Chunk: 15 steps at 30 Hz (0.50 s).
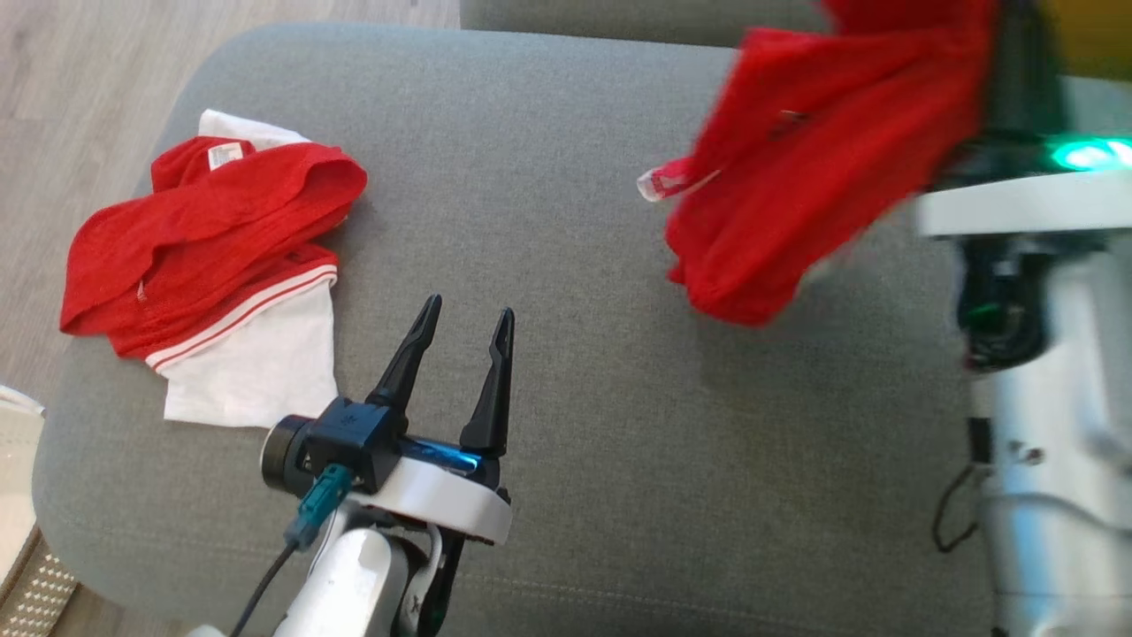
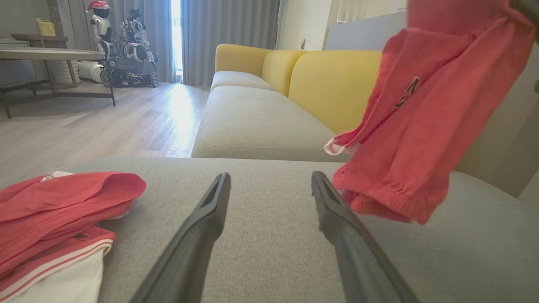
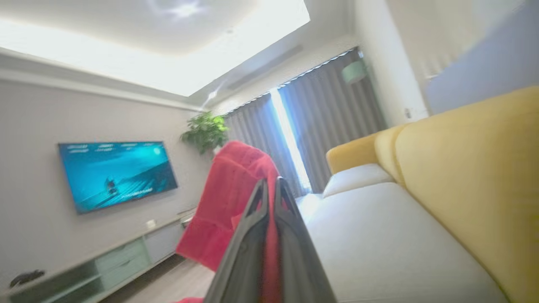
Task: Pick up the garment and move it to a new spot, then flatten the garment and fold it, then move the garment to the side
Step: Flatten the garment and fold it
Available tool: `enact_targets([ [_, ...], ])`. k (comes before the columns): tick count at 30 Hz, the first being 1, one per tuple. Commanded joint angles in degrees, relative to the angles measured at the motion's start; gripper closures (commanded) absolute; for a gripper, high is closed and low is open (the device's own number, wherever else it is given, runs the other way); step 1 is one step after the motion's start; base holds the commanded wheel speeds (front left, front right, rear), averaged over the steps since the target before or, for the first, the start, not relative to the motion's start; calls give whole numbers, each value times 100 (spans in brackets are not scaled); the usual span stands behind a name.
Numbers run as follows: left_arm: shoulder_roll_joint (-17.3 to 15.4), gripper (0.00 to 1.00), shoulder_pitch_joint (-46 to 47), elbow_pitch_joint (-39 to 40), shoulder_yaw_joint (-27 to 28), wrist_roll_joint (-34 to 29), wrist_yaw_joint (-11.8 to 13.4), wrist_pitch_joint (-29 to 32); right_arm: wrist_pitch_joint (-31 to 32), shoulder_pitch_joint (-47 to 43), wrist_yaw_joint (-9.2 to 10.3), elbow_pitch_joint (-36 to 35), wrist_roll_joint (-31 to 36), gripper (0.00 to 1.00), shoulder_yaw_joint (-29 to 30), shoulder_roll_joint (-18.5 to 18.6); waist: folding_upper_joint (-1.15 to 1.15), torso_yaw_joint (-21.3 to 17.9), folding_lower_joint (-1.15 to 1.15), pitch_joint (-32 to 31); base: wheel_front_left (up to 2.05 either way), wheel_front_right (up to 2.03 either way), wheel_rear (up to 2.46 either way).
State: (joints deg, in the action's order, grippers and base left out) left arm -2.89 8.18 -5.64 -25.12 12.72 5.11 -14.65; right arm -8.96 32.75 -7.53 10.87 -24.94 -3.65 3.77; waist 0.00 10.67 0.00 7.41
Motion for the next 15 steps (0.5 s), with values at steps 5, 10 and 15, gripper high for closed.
enact_targets([
  [5, 2, 0, 39, 202, 211, -5, 45, -35, -68, 22, 4, 1112, -294, 100, 1165, -89, 0, -36, 0, -6, 0, 0, 0],
  [10, 2, 0, 80, 201, 155, 10, 8, -35, -367, 3, 4, 2519, 335, 100, 2290, -89, 0, -78, 0, 100, 0, 0, 0],
  [15, 2, 0, 122, 195, 129, 10, -7, -35, -528, 310, 4, 3624, 1313, 0, 3869, -89, 0, -116, 0, 181, 0, 0, 0],
])
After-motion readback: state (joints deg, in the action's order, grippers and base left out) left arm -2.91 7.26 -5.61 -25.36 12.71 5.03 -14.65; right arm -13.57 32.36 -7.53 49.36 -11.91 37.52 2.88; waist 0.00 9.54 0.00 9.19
